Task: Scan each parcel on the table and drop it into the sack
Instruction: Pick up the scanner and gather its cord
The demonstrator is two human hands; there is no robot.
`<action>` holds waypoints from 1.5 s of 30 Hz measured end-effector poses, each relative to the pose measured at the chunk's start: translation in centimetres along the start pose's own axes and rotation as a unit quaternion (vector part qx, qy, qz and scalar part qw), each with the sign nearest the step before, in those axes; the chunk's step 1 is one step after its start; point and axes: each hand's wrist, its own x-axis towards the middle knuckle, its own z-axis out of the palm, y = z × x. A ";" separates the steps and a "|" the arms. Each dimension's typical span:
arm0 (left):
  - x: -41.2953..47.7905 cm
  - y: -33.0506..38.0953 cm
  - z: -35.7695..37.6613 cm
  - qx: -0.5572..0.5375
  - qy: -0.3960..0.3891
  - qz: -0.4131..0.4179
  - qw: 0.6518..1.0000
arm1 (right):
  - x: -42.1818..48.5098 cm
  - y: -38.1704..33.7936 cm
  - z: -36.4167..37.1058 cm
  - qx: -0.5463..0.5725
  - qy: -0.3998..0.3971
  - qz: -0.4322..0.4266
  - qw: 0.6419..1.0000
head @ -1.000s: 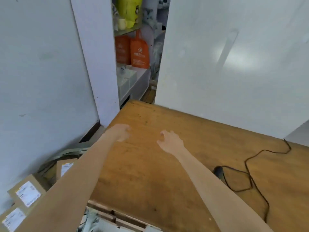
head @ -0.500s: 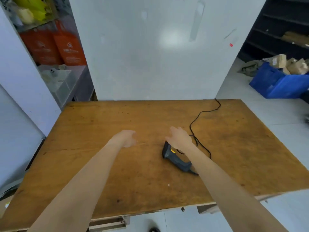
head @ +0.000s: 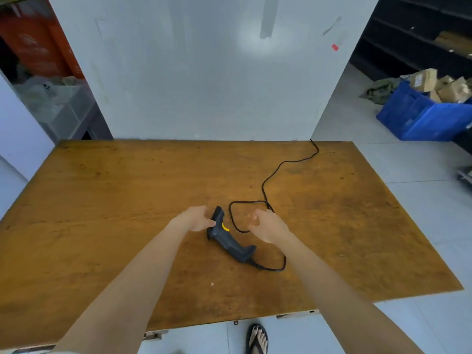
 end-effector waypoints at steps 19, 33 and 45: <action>2.3 4.0 1.2 -0.240 0.105 -0.064 0.963 | 5.2 3.2 -2.1 0.135 -0.152 -0.143 0.969; 0.4 10.2 -4.1 -0.638 0.208 0.029 0.741 | 5.6 0.1 -4.7 0.346 -0.118 -0.222 0.904; -1.4 5.3 -4.3 -0.617 0.174 0.010 0.767 | 11.3 5.4 -3.3 0.066 -0.085 -0.008 0.994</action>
